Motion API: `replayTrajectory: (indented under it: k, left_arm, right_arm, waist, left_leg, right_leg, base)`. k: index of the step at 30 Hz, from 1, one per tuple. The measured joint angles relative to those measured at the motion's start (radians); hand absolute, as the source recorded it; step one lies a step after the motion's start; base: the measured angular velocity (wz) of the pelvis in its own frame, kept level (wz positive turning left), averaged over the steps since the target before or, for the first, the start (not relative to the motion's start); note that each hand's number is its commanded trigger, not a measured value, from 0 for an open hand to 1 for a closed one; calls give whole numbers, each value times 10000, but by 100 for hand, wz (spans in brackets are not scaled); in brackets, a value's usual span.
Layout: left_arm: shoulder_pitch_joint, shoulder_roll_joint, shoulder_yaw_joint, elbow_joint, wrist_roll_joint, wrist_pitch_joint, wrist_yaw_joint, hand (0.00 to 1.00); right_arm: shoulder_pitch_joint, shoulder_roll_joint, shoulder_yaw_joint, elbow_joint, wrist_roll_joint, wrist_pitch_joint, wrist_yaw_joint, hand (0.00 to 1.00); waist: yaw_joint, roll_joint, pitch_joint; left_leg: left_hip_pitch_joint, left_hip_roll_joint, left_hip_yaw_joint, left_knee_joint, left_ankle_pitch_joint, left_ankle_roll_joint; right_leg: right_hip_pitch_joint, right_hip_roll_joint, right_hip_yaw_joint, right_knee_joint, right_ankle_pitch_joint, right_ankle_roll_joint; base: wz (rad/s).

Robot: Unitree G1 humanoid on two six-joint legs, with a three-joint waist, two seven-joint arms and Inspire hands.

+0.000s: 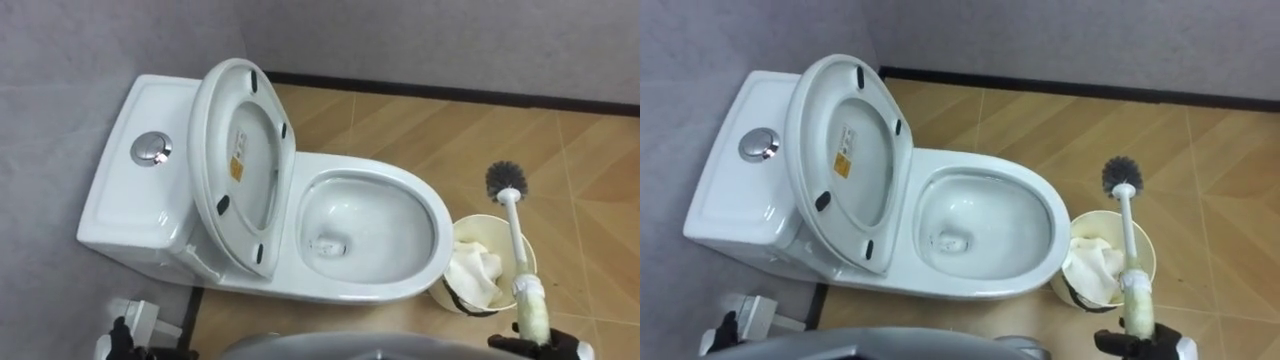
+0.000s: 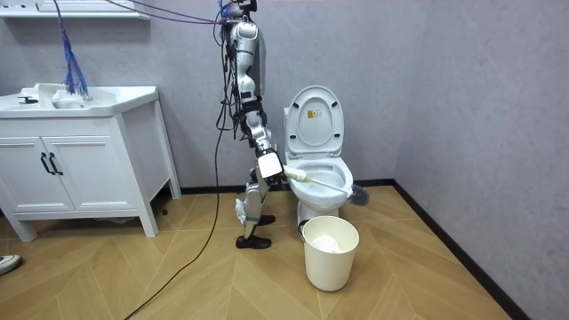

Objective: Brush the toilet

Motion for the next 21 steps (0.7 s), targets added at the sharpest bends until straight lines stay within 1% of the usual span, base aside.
replayTrajectory:
  k: [3,8,10,13,16,20,21]
  left_arm:
    - [-3,-11,0,0,0,3,-18,0]
    - [3,-48,-20,-4,36,60,-75,0]
    - [13,-49,-75,-3,139,253,-78,0]
    - [27,-49,-75,9,335,439,-93,0]
    - [31,-53,-35,37,530,556,-171,0]
    - [3,-74,3,144,1127,780,-469,0]
    - [-12,-94,5,221,1419,860,-551,0]
  right_arm:
    - [-1,2,-141,25,132,128,25,0]
    - [6,4,-129,36,600,162,247,0]
    - [53,6,-77,65,1009,366,401,0]
    - [76,6,-24,188,1344,518,598,0]
    - [91,8,-18,444,1514,694,711,0]
    - [70,14,-20,809,1577,916,1064,0]
    - [56,15,-22,934,1578,1009,1194,0]
  waist:
    - [8,25,-5]
    - [3,79,-4]
    - [3,83,-5]
    - [8,78,-7]
    - [16,63,-12]
    - [30,21,-17]
    - [30,11,-10]
  left_leg:
    - [2,4,2,1,-17,-9]
    - [0,7,3,8,-29,-13]
    - [-2,6,1,9,-30,-15]
    - [-3,6,0,5,-34,-21]
    - [9,6,14,-9,-37,-26]
    - [21,11,22,-11,-45,-32]
    - [72,10,18,-10,-56,-35]
  right_leg:
    - [-1,3,4,-3,-1,-2]
    - [-1,0,-12,-3,-9,-5]
    - [-1,-1,-15,3,-31,-8]
    - [-2,1,-12,3,-44,-9]
    - [-2,6,9,-1,-44,-10]
    - [26,14,24,16,-38,-16]
    - [80,15,22,9,-35,-17]
  base:
    - [0]
    - [0]
    - [0]
    - [0]
    - [0]
    - [0]
    - [0]
